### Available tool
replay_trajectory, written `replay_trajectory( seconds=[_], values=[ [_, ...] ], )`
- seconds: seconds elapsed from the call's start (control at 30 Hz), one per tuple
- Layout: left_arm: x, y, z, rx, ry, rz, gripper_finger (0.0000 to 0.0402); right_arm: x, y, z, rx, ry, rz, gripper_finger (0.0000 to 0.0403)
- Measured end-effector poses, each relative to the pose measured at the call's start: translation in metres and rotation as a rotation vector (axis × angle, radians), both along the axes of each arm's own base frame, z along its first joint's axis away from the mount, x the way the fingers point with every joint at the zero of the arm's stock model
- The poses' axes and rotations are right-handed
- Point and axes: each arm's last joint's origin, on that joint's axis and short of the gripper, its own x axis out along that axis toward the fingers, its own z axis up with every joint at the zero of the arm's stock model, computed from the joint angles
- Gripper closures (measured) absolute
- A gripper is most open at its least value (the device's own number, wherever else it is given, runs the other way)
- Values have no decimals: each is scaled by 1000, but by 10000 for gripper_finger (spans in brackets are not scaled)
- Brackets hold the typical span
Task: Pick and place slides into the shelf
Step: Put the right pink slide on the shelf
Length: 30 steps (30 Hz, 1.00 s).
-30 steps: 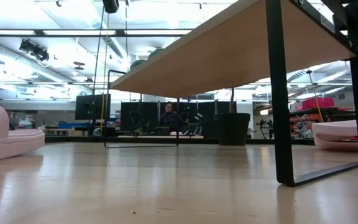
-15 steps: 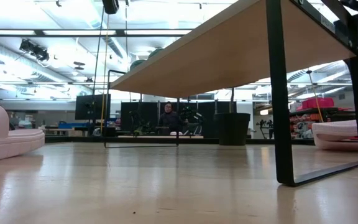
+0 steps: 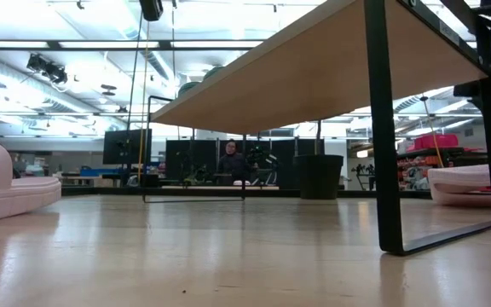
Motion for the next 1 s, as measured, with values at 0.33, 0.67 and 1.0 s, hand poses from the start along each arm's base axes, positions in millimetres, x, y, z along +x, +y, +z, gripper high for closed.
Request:
replay_trajectory(
  seconds=[0.33, 0.67, 1.0],
  values=[
    [0, 0, 0, 0, 0, 0, 298, 8, -5, -8, -12, 46, -143, 102],
    [0, 0, 0, 0, 1, 0, 301, 24, -19, -23, -22, 136, -252, 98],
    [0, 0, -1, 6, 6, 1, 302, 26, -18, -22, 22, 143, -199, 98]
  ],
)
